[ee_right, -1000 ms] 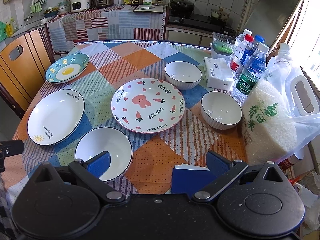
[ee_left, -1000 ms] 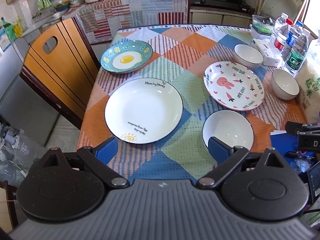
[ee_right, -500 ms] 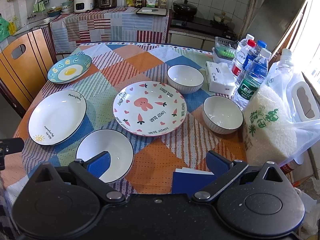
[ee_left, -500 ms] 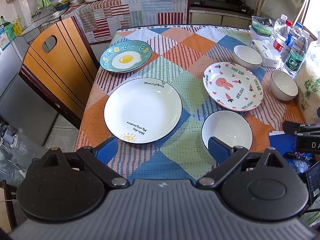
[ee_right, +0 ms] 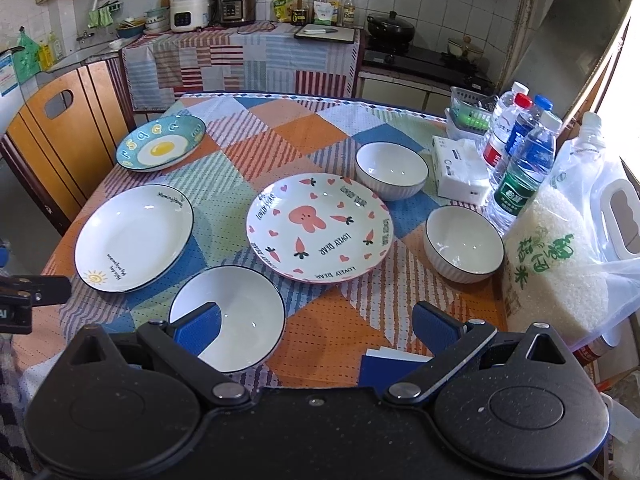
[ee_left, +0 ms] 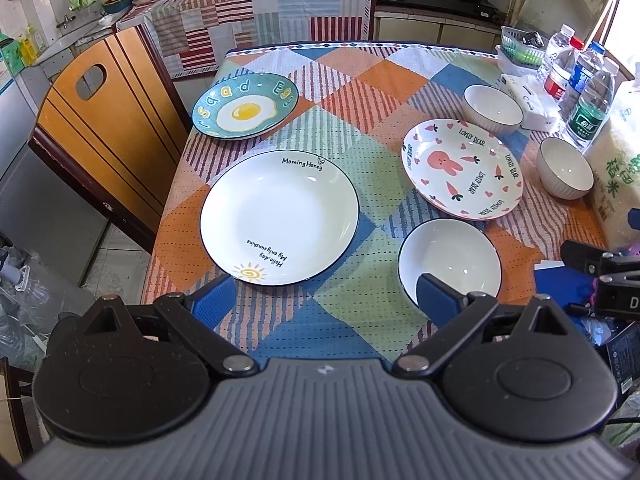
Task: Organize plates and bowls
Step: 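Reach the left gripper to the bunny plate rim and close on it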
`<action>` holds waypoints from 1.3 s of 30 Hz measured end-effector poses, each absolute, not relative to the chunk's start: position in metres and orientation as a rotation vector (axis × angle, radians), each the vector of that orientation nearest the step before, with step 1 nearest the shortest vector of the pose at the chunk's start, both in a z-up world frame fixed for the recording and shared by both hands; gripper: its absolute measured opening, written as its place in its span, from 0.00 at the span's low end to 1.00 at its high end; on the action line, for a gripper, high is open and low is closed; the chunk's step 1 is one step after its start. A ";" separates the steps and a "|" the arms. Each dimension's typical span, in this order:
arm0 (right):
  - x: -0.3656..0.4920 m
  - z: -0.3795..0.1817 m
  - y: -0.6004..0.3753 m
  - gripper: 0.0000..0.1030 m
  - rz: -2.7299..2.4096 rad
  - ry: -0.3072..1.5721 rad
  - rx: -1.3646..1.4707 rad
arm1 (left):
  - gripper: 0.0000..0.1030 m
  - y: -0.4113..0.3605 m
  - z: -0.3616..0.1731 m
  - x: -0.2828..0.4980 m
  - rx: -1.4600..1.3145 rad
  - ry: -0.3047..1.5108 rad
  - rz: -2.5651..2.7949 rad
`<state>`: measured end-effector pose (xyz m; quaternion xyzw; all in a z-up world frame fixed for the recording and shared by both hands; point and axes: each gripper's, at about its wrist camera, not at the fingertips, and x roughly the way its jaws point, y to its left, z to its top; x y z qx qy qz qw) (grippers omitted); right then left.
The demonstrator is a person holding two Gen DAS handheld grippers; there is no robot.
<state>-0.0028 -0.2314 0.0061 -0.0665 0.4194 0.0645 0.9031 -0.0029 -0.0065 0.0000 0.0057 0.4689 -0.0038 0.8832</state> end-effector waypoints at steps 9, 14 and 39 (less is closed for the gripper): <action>0.010 0.012 -0.241 1.00 0.205 0.672 -0.130 | 0.95 -0.008 0.001 0.033 0.010 0.991 -0.059; 0.036 -0.010 -0.257 1.00 0.252 0.516 -0.083 | 0.95 -0.009 -0.011 0.071 0.028 0.958 -0.069; 0.148 -0.164 -0.318 0.30 0.130 0.888 0.331 | 0.45 -0.071 -0.144 0.217 -0.027 1.107 -0.309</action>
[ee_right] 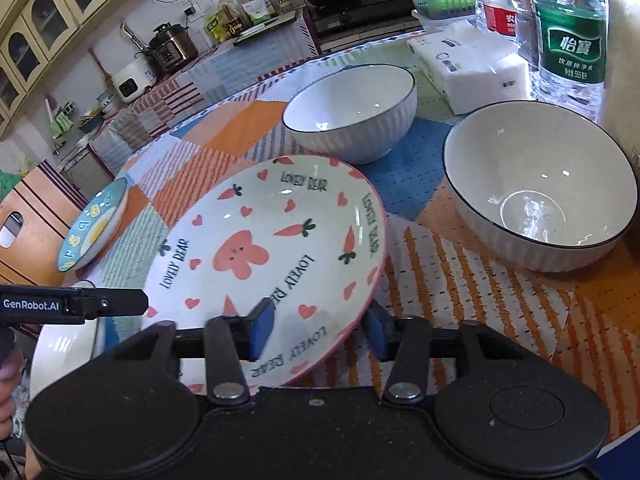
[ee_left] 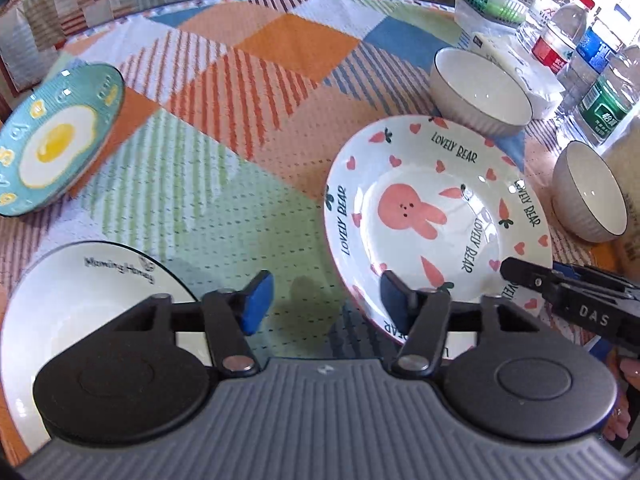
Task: Organize plates and bowls
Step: 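Reach the left gripper to the bunny plate rim and close on it, then lift the bunny plate with the left gripper and set it down beside the egg plate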
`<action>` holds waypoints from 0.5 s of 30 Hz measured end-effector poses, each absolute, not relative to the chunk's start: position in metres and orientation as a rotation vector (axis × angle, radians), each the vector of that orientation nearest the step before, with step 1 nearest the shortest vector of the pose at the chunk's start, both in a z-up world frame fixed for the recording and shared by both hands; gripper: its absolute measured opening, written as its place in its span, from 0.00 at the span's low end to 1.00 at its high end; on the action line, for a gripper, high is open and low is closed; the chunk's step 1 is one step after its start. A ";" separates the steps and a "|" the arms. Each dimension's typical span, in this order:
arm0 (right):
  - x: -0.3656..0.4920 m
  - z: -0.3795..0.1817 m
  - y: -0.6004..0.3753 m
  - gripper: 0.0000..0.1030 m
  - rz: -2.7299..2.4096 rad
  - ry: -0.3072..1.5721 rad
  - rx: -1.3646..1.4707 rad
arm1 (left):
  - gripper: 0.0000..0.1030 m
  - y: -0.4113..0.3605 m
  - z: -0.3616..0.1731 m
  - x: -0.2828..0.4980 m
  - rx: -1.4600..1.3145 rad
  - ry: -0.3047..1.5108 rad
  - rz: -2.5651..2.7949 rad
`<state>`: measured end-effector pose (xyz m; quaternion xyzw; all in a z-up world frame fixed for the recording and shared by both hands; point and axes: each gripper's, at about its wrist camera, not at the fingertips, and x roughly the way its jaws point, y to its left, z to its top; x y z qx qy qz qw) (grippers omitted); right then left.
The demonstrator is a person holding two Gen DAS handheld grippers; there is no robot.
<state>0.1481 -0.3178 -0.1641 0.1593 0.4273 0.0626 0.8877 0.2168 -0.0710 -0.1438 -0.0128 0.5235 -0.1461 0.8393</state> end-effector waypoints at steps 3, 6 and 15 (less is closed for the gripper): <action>0.148 -0.170 -0.331 0.20 0.144 0.861 0.394 | 0.31 -0.068 -0.152 0.221 -0.092 1.127 -0.342; 0.149 -0.174 -0.340 0.18 0.169 0.855 0.443 | 0.13 -0.070 -0.154 0.222 -0.150 1.137 -0.381; 0.151 -0.164 -0.325 0.20 0.253 0.873 0.400 | 0.15 -0.067 -0.136 0.215 -0.010 1.095 -0.345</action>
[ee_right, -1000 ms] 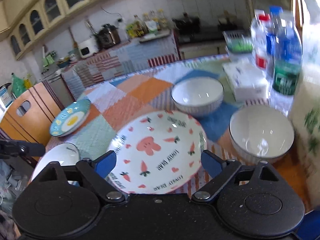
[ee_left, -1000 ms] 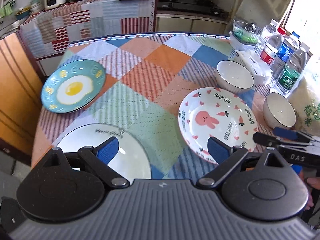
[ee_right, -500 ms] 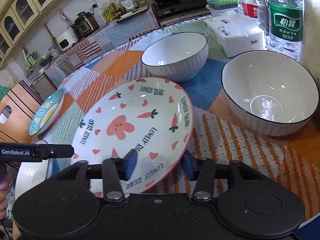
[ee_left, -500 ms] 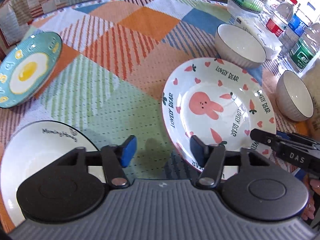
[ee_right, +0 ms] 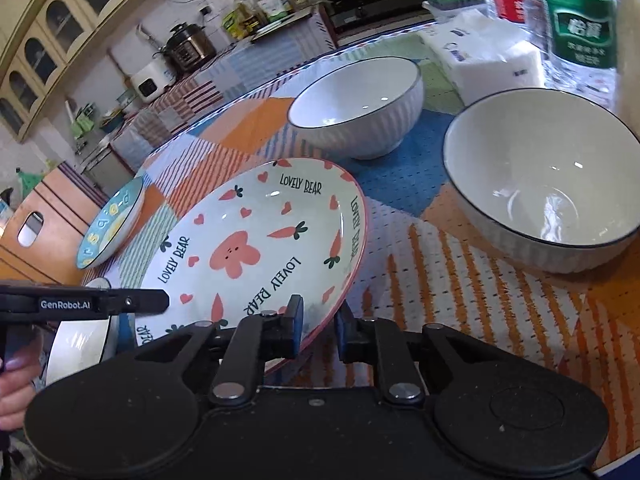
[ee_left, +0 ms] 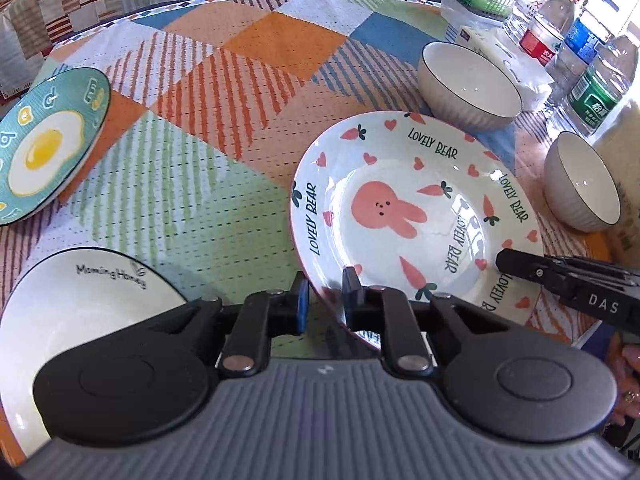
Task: Organize plates and bowls
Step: 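Lift the bunny plate with the left gripper and set it down beside the egg plate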
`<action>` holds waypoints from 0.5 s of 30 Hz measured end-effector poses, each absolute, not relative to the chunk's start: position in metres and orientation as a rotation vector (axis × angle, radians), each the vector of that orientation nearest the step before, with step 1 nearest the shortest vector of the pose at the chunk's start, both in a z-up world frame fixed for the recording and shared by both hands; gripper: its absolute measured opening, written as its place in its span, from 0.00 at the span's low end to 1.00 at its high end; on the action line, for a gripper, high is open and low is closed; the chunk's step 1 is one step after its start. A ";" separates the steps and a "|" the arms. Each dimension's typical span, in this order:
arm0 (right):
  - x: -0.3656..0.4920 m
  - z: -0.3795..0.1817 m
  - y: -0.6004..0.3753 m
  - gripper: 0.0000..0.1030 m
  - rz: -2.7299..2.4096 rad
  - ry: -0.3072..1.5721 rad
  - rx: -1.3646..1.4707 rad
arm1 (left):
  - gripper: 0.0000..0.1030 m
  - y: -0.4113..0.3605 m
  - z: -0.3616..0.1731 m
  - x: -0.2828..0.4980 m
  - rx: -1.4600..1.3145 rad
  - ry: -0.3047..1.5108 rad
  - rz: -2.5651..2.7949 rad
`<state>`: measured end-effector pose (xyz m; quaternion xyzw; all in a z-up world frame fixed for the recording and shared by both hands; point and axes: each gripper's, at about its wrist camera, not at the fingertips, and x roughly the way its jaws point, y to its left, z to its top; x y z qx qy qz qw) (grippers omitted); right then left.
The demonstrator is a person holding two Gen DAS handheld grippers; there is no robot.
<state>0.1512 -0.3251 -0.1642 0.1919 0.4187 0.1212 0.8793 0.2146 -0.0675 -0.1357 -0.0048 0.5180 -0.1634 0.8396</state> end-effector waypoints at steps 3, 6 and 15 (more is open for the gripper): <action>0.158 -0.157 -0.316 0.21 0.284 0.863 0.394 | 0.15 -0.053 -0.129 0.218 -0.037 1.097 -0.322; 0.170 -0.147 -0.301 0.21 0.326 0.845 0.348 | 0.15 -0.039 -0.120 0.223 -0.047 1.080 -0.282; 0.235 -0.130 -0.258 0.22 0.426 0.846 0.212 | 0.18 -0.004 -0.126 0.265 -0.084 1.085 -0.207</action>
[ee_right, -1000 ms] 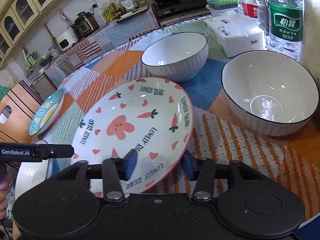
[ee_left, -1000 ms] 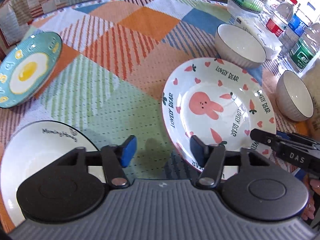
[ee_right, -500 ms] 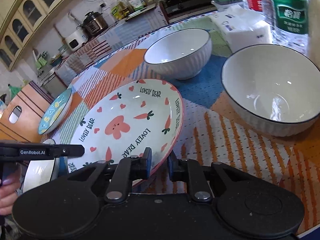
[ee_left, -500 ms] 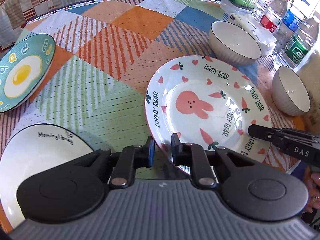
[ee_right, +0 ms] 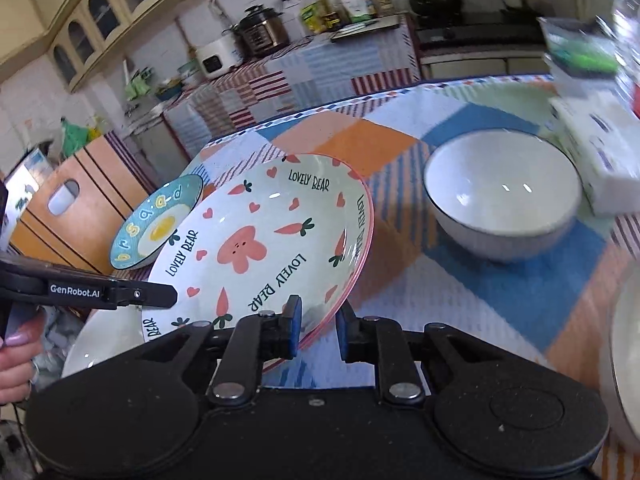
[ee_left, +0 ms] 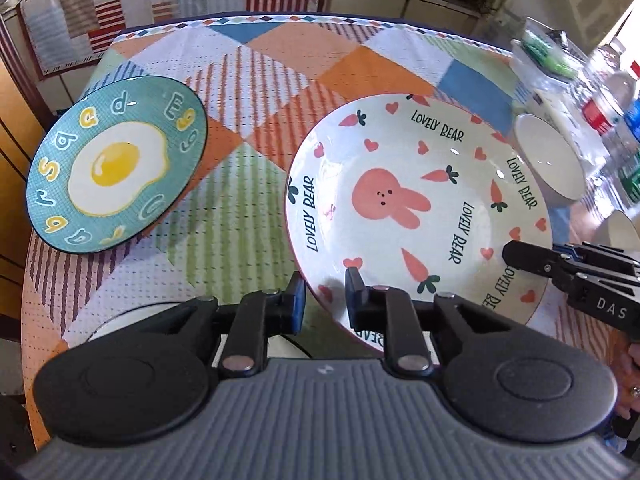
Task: Organize plates and bowls
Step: 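Lift the bunny plate with the left gripper and set it down beside the egg plate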
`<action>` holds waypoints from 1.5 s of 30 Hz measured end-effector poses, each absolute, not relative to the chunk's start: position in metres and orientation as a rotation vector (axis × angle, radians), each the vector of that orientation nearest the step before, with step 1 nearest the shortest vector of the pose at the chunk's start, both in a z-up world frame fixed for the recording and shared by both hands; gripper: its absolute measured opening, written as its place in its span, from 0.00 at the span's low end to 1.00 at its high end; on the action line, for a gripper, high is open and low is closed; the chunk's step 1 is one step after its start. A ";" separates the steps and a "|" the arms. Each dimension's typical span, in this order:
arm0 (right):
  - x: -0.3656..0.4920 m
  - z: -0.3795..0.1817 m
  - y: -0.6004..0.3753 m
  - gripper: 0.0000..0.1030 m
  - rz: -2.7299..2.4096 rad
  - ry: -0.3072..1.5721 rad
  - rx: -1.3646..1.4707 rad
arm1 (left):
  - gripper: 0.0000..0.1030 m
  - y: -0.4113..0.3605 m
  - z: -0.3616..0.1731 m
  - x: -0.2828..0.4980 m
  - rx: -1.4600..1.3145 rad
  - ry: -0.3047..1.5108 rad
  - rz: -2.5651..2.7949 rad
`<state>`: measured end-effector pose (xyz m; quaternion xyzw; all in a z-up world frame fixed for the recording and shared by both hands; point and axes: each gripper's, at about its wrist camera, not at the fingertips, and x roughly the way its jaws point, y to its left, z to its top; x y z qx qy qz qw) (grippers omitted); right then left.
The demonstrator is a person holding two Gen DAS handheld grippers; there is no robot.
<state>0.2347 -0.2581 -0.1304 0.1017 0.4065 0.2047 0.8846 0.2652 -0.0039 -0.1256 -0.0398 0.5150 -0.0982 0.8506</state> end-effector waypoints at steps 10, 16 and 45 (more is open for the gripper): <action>0.269 -0.152 -0.249 0.22 0.410 0.919 0.176 | 0.19 -0.008 -0.150 0.297 -0.066 1.137 -0.190; 0.270 -0.153 -0.247 0.23 0.403 0.910 0.157 | 0.20 -0.008 -0.153 0.299 -0.064 1.139 -0.190; 0.117 -0.018 -0.206 0.39 0.495 0.846 0.070 | 0.40 0.031 -0.034 0.163 -0.015 1.107 -0.309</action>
